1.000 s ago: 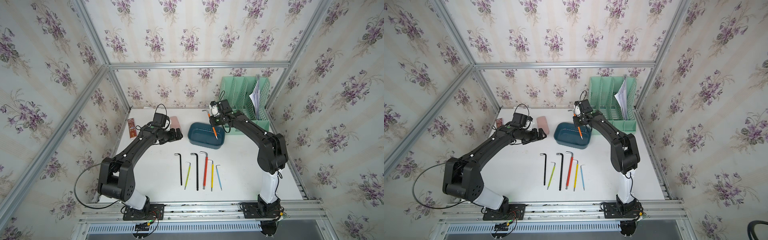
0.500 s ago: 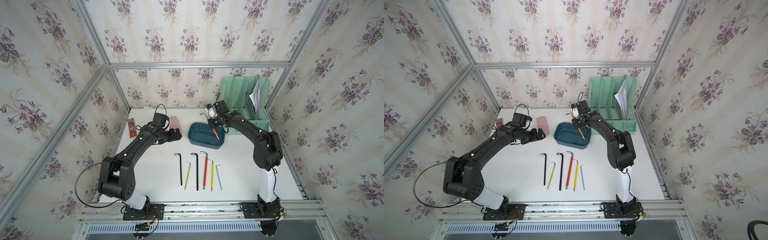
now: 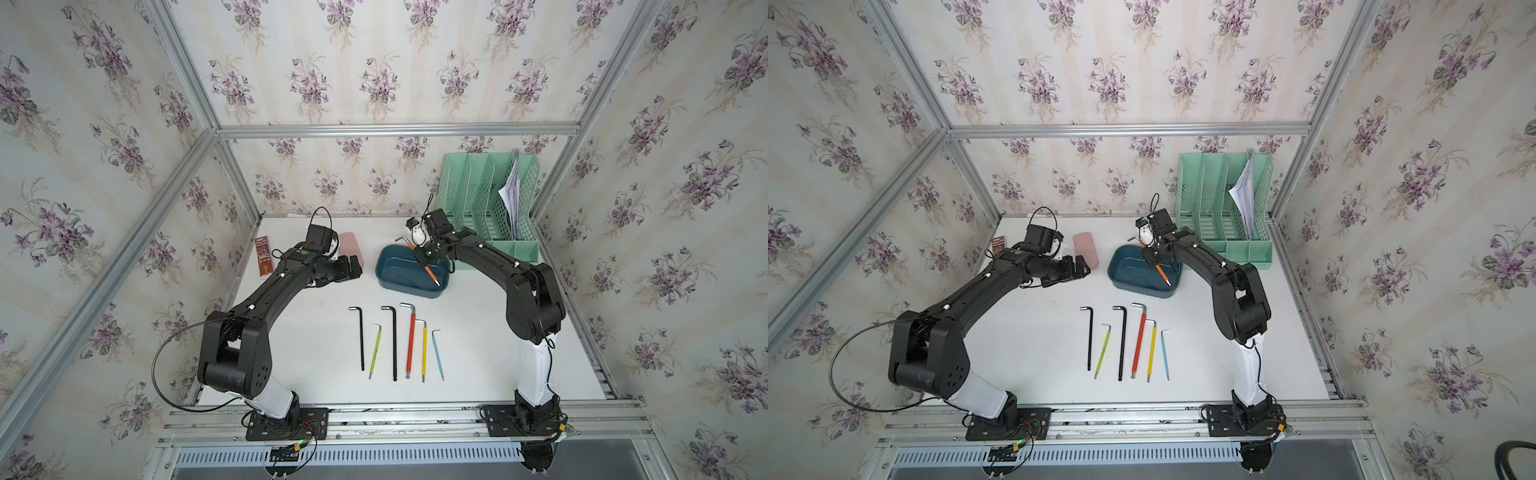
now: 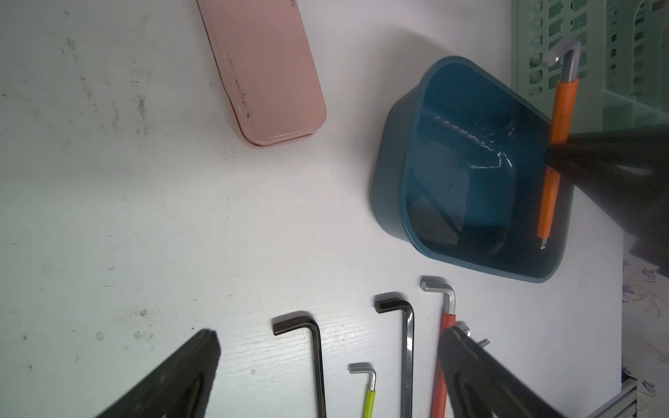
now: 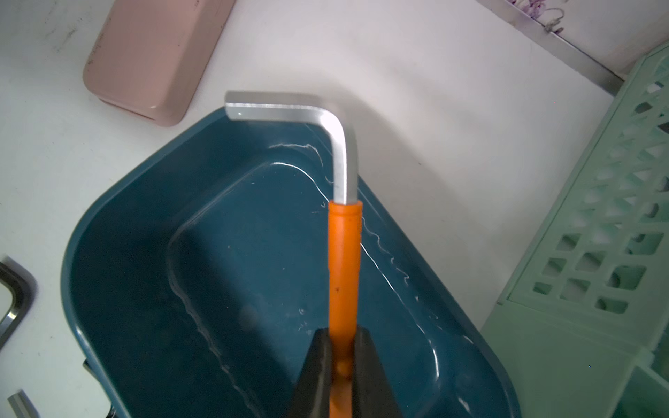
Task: Put the hex key on the desktop into the storage box
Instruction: Place the Allen key in the storage box.
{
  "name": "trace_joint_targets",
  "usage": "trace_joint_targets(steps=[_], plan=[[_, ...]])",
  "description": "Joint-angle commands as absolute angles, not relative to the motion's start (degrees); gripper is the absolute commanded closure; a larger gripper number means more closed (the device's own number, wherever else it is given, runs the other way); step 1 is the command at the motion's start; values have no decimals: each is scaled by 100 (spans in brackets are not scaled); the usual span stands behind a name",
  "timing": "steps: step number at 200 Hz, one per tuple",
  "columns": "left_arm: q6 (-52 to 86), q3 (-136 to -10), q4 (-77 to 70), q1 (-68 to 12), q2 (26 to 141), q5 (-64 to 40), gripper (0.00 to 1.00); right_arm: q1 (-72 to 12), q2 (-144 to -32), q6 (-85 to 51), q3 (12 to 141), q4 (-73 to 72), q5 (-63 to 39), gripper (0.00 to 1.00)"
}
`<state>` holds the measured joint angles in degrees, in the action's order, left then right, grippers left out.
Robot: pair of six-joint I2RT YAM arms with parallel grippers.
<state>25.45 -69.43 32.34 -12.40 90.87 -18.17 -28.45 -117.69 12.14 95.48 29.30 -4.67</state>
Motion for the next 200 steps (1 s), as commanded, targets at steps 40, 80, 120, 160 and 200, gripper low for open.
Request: trace_joint_targets(steps=[40,80,120,160,200], plan=[[2584,-7025,3193,-1241,9200,-1784,1,-3010,-11729,1437,9298,2687,-132,100],[2632,-7099,3276,-1245,9270,-1876,1,-3036,-11812,1366,9211,2676,-60,100],[2615,-7007,3237,-1241,9127,-1828,1,-3041,-11839,1268,9153,2685,57,91],[2653,-6990,3235,-1246,9202,-1869,1,-3040,-11810,1153,9021,2605,119,70],[2720,-6864,3097,-1241,9068,-1884,1,-3268,-11514,1008,8780,2392,197,58]])
